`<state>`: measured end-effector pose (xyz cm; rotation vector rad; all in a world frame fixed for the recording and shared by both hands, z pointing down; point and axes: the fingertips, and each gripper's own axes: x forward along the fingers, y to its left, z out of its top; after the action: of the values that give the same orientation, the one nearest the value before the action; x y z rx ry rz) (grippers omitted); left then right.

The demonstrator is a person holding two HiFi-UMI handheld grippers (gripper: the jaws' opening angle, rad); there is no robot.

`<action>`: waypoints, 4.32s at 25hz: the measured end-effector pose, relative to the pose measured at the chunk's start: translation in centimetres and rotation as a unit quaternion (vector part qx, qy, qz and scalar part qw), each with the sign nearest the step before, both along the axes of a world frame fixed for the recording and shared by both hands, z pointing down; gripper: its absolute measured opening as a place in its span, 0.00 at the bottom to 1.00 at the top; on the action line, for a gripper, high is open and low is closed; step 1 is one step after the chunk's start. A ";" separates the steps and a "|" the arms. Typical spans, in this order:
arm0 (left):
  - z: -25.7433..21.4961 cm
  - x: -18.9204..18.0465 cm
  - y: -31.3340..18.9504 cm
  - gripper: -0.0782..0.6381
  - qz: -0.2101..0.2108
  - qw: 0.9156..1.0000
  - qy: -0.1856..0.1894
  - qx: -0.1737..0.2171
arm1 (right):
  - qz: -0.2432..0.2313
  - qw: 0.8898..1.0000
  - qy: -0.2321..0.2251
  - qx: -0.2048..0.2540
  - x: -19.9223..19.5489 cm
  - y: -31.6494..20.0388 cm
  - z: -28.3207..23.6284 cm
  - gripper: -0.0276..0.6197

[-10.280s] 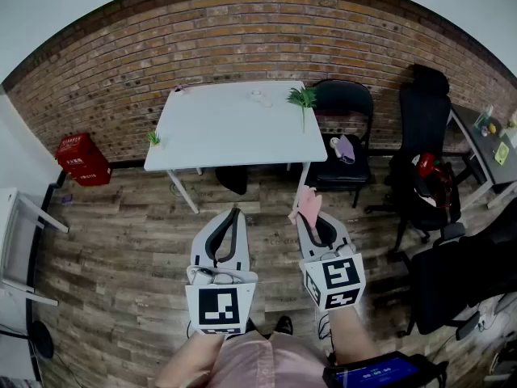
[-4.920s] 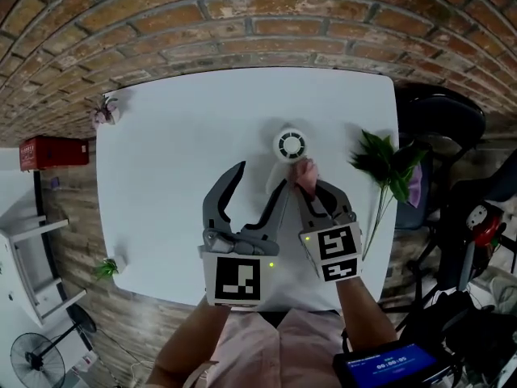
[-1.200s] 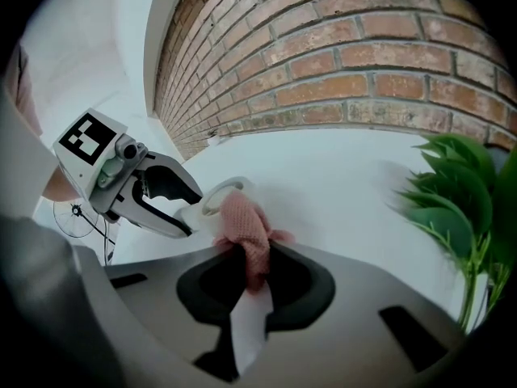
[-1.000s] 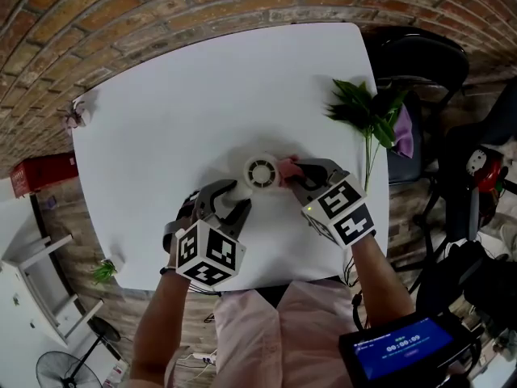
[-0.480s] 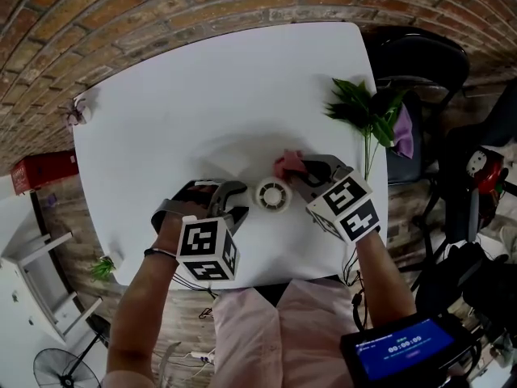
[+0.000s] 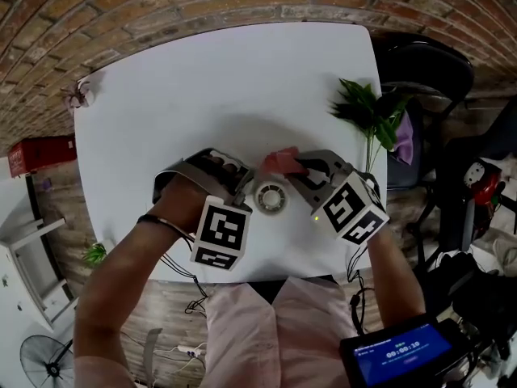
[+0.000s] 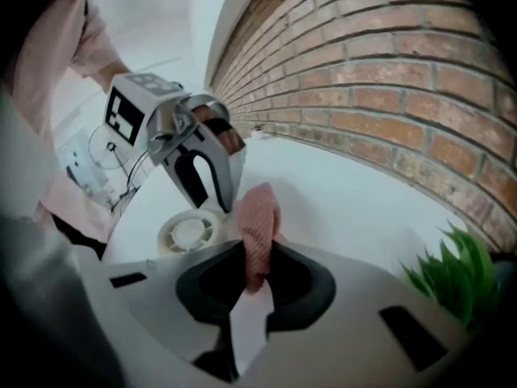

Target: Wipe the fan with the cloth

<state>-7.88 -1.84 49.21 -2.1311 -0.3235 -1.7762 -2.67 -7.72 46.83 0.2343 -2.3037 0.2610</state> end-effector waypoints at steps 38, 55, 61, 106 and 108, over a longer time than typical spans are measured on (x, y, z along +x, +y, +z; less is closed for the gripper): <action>0.6 -0.2 -0.5 0.36 0.025 0.999 -0.012 0.045 | -0.397 0.888 0.141 0.183 1.5 6.7 2.4 0.11; 0.8 -0.4 0.3 0.36 -0.225 0.974 -0.011 -0.016 | -0.186 0.975 0.090 0.081 0.1 12.0 1.9 0.11; 0.7 -1.9 2.3 0.43 -0.364 0.927 0.017 -0.087 | -0.091 0.993 0.049 0.063 2.4 11.6 -1.0 0.11; 0.9 5.7 -1.0 0.63 -0.167 0.984 0.020 -0.066 | 0.027 0.999 0.007 -0.038 3.8 13.8 -0.4 0.12; 0.9 5.7 -1.0 0.63 -0.167 0.984 0.022 -0.067 | 0.047 0.998 0.001 -0.050 2.7 13.5 0.1 0.12</action>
<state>-2.16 -2.80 50.12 -2.4327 -0.0769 -1.9265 0.00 5.76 46.93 0.2920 -2.2734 0.4212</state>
